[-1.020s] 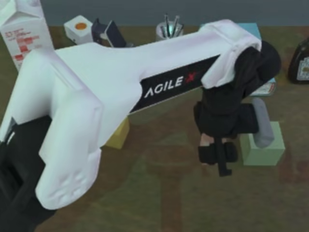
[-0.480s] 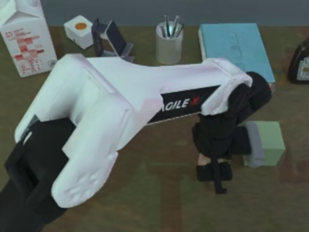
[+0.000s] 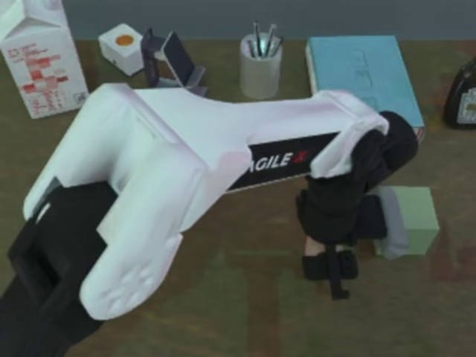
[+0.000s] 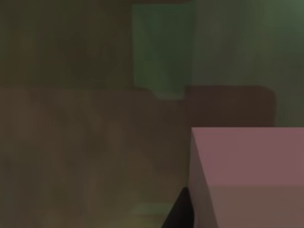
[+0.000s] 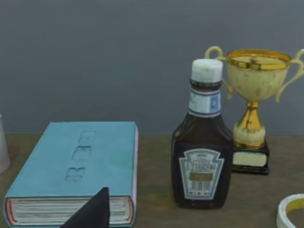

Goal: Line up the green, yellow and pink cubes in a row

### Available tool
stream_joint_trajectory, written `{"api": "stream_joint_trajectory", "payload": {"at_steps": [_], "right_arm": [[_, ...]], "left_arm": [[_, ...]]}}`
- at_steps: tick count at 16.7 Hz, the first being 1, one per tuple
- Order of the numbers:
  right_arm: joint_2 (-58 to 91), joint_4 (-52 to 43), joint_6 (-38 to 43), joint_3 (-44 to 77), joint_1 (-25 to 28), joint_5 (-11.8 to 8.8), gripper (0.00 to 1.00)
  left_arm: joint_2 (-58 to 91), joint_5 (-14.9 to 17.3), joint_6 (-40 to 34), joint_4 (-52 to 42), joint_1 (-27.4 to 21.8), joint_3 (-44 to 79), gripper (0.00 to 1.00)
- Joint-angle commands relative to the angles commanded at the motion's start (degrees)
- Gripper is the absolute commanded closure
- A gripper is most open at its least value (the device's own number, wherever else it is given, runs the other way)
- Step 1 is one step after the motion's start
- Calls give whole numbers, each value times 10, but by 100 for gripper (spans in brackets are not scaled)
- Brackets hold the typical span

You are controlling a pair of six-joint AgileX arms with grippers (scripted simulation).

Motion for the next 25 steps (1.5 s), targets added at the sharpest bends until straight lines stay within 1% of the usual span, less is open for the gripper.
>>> {"api": "stream_joint_trajectory", "payload": {"at_steps": [6, 7, 16, 18, 22, 25], "right_arm": [[0, 0, 0, 0, 0, 0, 0], [0, 0, 0, 0, 0, 0, 0], [0, 0, 0, 0, 0, 0, 0], [0, 0, 0, 0, 0, 0, 0], [0, 0, 0, 0, 0, 0, 0], [0, 0, 0, 0, 0, 0, 0]], "left_arm": [[0, 0, 0, 0, 0, 0, 2], [0, 0, 0, 0, 0, 0, 0], [0, 0, 0, -2, 1, 2, 0], [-5, -1, -1, -24, 4, 22, 0], [-22, 0, 0, -113, 11, 85, 0], [-31, 0, 1, -137, 14, 106, 0]]}}
